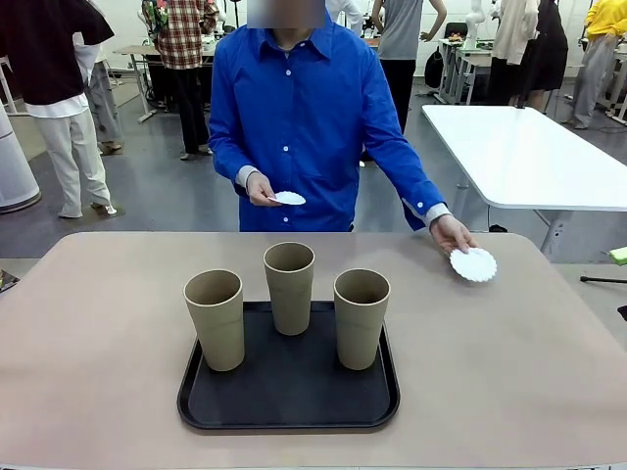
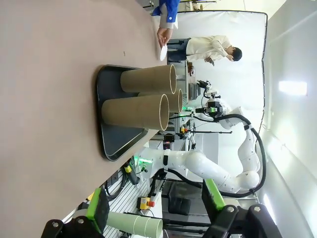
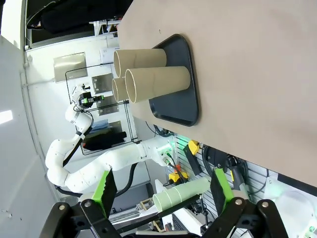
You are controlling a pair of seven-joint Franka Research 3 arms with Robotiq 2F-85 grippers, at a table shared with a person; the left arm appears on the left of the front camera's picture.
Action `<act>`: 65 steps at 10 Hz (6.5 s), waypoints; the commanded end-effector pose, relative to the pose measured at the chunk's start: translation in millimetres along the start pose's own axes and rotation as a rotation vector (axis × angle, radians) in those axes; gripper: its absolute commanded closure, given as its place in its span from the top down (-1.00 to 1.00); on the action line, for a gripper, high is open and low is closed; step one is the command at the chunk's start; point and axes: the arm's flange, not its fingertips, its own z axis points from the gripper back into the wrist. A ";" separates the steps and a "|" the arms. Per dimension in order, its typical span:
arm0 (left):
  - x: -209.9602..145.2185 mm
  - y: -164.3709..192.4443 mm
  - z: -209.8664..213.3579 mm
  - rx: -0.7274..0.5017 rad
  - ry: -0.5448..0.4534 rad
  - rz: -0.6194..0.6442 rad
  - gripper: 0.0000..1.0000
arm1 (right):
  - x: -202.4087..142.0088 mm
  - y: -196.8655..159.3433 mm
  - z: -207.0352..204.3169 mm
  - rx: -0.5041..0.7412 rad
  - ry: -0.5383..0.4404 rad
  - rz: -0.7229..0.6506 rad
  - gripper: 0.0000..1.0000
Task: Place coasters on the table and set cups on them.
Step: Pick up one Reusable plastic cup and place it on a coaster set by the human.
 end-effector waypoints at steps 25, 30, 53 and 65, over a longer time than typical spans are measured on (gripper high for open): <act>-0.7 -0.4 1.1 -0.009 0.001 -0.002 1.00 | 0.3 -0.9 -0.2 0.011 0.004 -0.002 1.00; -0.7 -0.4 1.1 -0.009 0.001 -0.002 1.00 | 54.5 40.9 -9.9 -0.143 0.035 0.303 1.00; -0.7 -0.4 1.1 -0.009 0.001 -0.002 1.00 | 50.8 100.9 -177.1 -0.083 0.247 1.644 1.00; -0.7 -0.4 1.1 -0.009 0.001 -0.002 1.00 | 76.6 -10.7 -251.0 0.157 0.118 1.671 1.00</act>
